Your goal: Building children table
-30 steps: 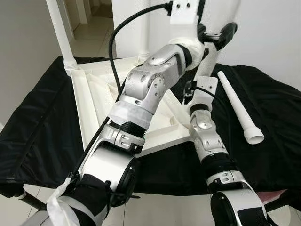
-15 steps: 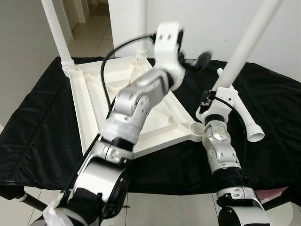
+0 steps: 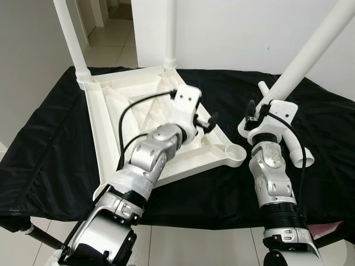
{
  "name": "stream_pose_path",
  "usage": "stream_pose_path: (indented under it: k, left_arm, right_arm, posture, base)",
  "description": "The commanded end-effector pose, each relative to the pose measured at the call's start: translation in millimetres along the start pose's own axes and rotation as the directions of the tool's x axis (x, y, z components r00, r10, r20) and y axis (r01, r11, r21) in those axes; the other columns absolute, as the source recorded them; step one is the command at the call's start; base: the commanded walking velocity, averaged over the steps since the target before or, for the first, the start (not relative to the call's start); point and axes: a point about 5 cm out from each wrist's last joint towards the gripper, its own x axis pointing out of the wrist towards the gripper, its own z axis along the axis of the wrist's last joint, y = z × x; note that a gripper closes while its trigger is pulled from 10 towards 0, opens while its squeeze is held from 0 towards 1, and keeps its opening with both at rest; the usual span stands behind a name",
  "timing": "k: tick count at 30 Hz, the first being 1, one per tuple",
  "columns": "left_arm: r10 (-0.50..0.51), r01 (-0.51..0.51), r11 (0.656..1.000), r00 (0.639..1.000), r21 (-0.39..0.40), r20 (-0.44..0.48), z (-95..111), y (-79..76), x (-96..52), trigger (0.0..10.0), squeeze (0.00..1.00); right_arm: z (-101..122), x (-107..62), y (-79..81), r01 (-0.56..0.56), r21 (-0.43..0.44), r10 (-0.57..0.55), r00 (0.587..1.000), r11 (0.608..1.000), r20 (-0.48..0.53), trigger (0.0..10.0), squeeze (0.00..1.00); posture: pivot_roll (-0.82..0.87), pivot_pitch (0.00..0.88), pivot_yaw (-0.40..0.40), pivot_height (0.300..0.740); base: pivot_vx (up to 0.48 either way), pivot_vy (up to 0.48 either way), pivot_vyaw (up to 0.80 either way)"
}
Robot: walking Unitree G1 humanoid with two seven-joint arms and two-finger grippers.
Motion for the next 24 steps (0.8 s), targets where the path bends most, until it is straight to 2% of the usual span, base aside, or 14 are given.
stream_pose_path:
  k: [1, 3, 4, 10, 14, 19, 24]
  left_arm:
    - [-0.159, 0.16, 0.987, 0.986, 0.026, -0.041, -10, -9.5, -0.7, 10.0, 0.0]
    - [-0.172, 0.175, 0.984, 0.983, 0.042, -0.065, -17, -11.6, -1.7, 10.0, 0.0]
    - [-0.196, 0.206, 0.974, 0.974, 0.088, -0.115, -30, -14.8, -4.0, 10.0, 0.0]
    - [-0.25, 0.269, 0.956, 0.956, 0.115, -0.157, -42, -20.0, -8.3, 10.0, 0.0]
    - [-0.33, 0.367, 0.916, 0.919, 0.162, -0.216, -56, -28.5, -15.1, 10.0, 0.0]
    - [-0.369, 0.414, 0.896, 0.895, 0.16, -0.25, -63, -34.8, -18.5, 10.0, 0.0]
    - [-0.403, 0.445, 0.881, 0.884, 0.162, -0.239, -60, -40.7, -19.9, 10.0, 0.0]
  right_arm:
    - [6, 2.1, 0.9, -0.014, 0.004, 0.014, 1.0, 1.0, 0.017, 10.0, 0.0]
    - [7, 3.0, 3.0, -0.023, 0.006, 0.023, 0.999, 1.0, 0.023, 10.0, 0.0]
    - [9, 4.3, 8.6, -0.04, 0.01, 0.039, 0.999, 0.999, 0.029, 10.0, 0.0]
    - [10, 4.1, 14.3, -0.069, 0.009, 0.069, 0.997, 0.998, 0.031, 10.0, 0.0]
    - [11, 4.5, 16.2, -0.086, 0.001, 0.086, 0.996, 0.996, 0.033, 10.0, 0.0]
    - [11, 4.3, 15.4, -0.085, -0.001, 0.085, 0.996, 0.996, 0.031, 10.0, 0.0]
    - [11, 3.4, 15.7, -0.086, -0.002, 0.086, 0.996, 0.996, 0.03, 10.0, 0.0]
  posture:
    - [0.01, 0.033, 0.009, 0.74]
    - [0.02, 0.034, 0.008, 0.74]
    - [0.03, 0.036, 0.011, 0.74]
    - [0.03, 0.037, 0.009, 0.74]
    - [0.03, 0.041, 0.013, 0.74]
    - [0.03, 0.04, 0.014, 0.74]
    - [0.02, 0.042, 0.018, 0.74]
  base:
    - [0.0, 0.0, 0.0]
    - [0.0, 0.0, 0.0]
    - [0.0, 0.0, 0.0]
    - [0.0, 0.0, 0.0]
    - [0.0, 0.0, 0.0]
    - [0.0, 0.0, 0.0]
    - [0.0, 0.0, 0.0]
